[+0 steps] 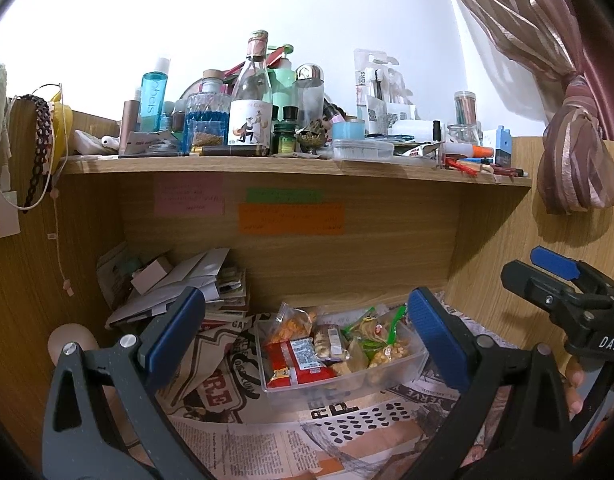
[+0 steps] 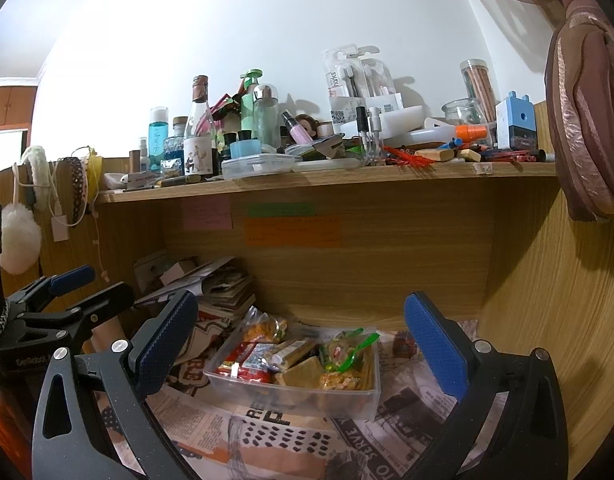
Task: Organize snacks
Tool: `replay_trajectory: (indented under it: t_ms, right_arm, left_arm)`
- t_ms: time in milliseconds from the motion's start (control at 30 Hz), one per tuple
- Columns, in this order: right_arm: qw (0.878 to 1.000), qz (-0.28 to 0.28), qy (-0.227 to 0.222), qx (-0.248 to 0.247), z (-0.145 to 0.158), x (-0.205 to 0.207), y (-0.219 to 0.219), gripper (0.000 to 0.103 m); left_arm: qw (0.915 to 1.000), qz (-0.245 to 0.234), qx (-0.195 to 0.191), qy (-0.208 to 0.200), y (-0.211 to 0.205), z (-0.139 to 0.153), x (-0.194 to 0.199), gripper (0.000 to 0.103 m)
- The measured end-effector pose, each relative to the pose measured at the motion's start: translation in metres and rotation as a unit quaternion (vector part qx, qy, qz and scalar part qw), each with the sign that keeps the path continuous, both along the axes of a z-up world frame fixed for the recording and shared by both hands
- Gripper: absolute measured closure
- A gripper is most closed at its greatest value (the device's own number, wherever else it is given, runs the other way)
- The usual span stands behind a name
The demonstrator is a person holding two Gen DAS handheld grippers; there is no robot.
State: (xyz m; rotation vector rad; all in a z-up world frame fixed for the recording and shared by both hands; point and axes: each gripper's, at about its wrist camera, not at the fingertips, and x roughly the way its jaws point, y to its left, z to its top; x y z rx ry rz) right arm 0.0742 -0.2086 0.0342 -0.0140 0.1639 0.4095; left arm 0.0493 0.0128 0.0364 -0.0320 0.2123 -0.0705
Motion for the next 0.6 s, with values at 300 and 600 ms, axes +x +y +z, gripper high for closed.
replay_trajectory:
  t_ms: [300, 600]
  right_arm:
    - [1.0, -0.002, 0.001, 0.0, -0.0019, 0.0008, -0.0028, 0.0]
    - [1.0, -0.004, 0.009, -0.001, -0.0054, 0.0045, -0.0005, 0.0]
  left_arm:
    - [0.9999, -0.009, -0.004, 0.004, 0.0, -0.0028, 0.0021, 0.0]
    - [0.9997, -0.017, -0.007, 0.015, 0.0003, -0.0082, 0.0061, 0.0]
